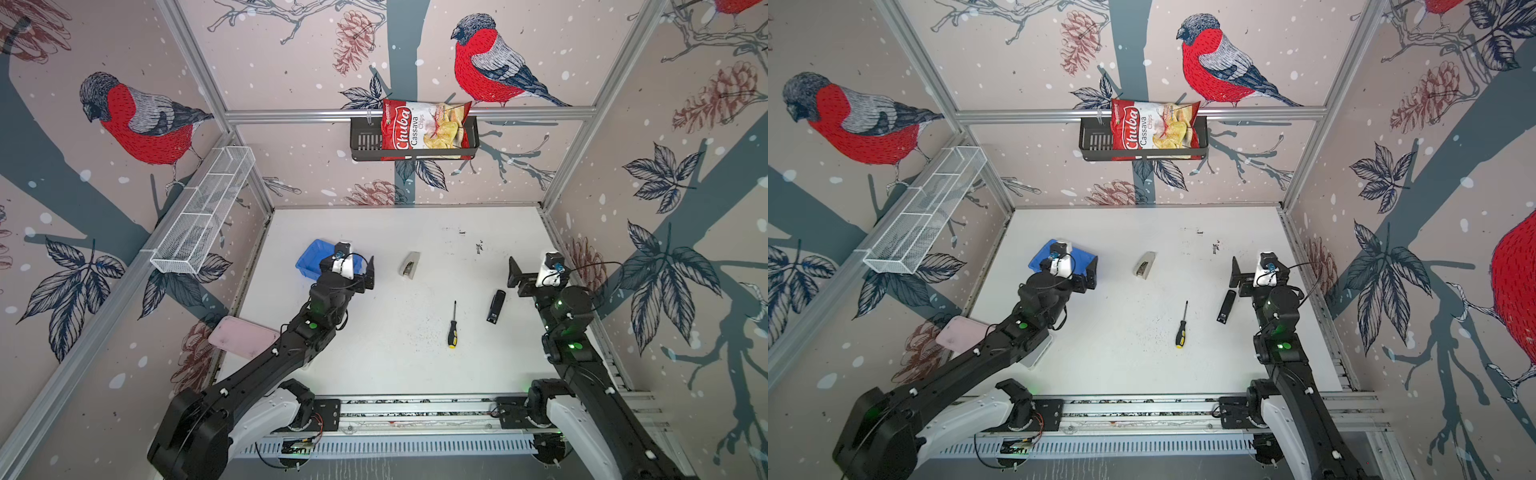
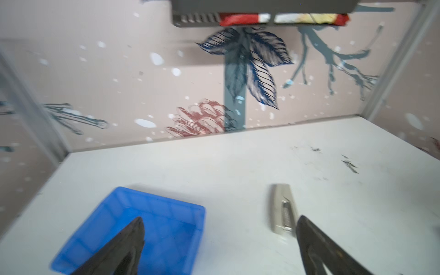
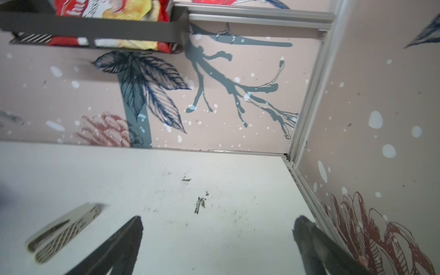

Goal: Put the screwdriver in the bin
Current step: Pick up the screwdriver from the center of the table.

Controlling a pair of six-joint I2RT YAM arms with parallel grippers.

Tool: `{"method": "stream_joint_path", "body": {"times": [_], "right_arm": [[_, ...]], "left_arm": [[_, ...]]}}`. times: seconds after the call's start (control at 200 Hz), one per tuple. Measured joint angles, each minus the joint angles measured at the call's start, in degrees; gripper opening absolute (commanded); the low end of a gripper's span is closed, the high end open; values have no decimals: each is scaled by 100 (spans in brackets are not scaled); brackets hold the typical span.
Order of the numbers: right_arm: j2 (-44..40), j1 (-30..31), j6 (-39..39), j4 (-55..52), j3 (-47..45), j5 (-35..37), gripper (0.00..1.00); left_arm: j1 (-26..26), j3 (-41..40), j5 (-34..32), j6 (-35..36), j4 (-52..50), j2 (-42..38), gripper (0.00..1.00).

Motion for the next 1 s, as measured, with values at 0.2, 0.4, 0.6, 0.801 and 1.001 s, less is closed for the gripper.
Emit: {"method": "stream_joint_path", "body": {"times": [0.2, 0.4, 0.6, 0.801, 1.001], "right_arm": [[-575, 22, -1213, -1554, 321, -734, 99], [-632, 72, -2208, -2885, 841, -1209, 100], [-629, 450, -2656, -3727, 1305, -1307, 100], [-708, 748, -2785, -4229, 1574, -1266, 99], [-855, 866, -2782, -4544, 1659, -1075, 100]], "left_arm": [[-684, 798, 17, -752, -619, 920, 98], [-892, 1893, 693, -1263, -1261, 2033, 98], [-1014, 3298, 1606, -1827, -2594, 3195, 98], [-1274, 4983, 2352, -2214, -4428, 4507, 97], [-1628, 6826, 3016, -2448, -6330, 6100, 95]]}}
